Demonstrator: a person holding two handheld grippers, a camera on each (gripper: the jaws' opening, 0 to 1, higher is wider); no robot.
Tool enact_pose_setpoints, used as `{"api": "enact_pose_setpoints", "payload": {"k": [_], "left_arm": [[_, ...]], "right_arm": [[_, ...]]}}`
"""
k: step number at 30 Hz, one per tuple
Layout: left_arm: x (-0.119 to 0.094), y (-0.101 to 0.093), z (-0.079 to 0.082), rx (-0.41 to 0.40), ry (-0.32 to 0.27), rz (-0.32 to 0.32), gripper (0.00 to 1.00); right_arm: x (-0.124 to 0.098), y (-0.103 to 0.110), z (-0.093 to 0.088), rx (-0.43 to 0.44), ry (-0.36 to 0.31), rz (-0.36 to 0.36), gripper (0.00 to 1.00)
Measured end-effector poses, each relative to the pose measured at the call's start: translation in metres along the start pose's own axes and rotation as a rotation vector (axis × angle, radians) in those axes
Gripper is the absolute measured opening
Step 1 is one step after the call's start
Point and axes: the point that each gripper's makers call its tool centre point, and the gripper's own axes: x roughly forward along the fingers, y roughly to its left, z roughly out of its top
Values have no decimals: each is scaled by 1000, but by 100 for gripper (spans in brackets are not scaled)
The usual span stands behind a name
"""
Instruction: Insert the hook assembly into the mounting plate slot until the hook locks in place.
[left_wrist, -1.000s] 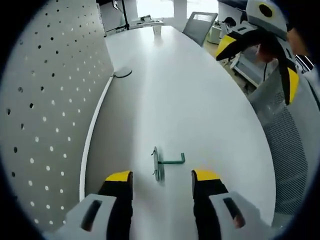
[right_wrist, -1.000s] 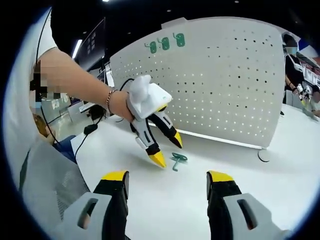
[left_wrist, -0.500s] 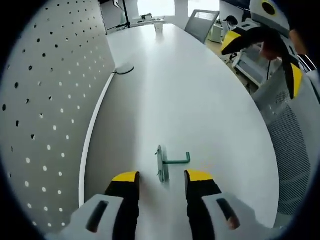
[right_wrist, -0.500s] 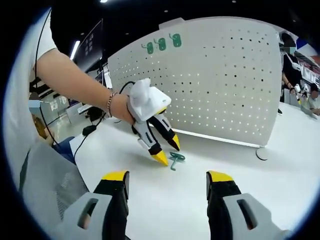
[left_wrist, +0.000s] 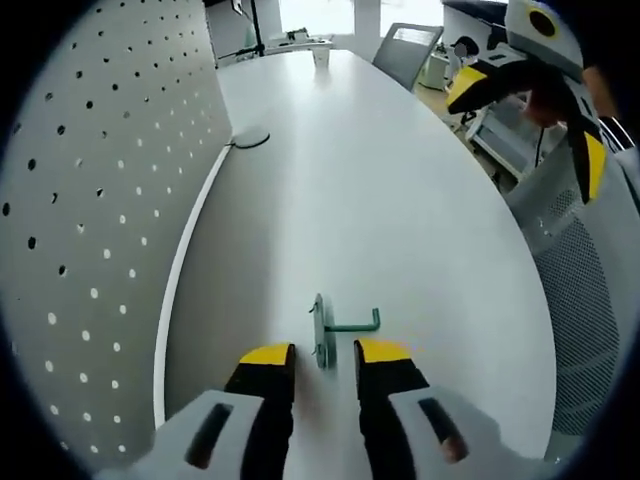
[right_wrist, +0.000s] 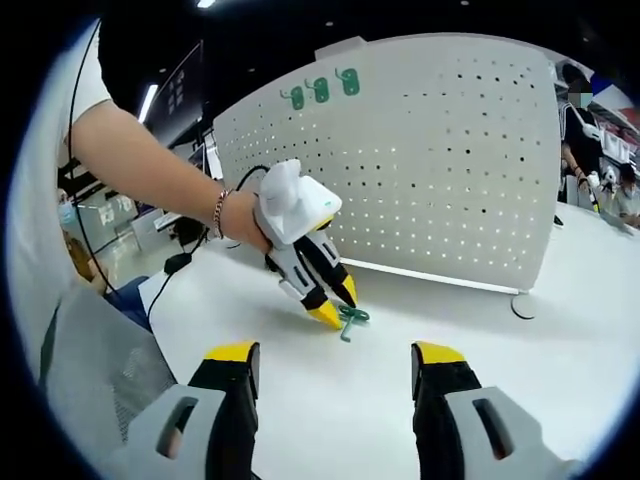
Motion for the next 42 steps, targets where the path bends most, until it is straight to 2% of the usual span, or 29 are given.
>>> {"api": "enact_pose_setpoints", "payload": {"k": [7,19,42], "left_arm": [[1,2,1,-4,-4,18,14],[0,3,0,-13,0,30,7],[0,5,-1,-10,-4,37,4]], "right_arm": [[0,1,0,0,2,-1,59],[0,-1,1,5,-1,-4,59],[0,0,1,15,-4,1,59]]}}
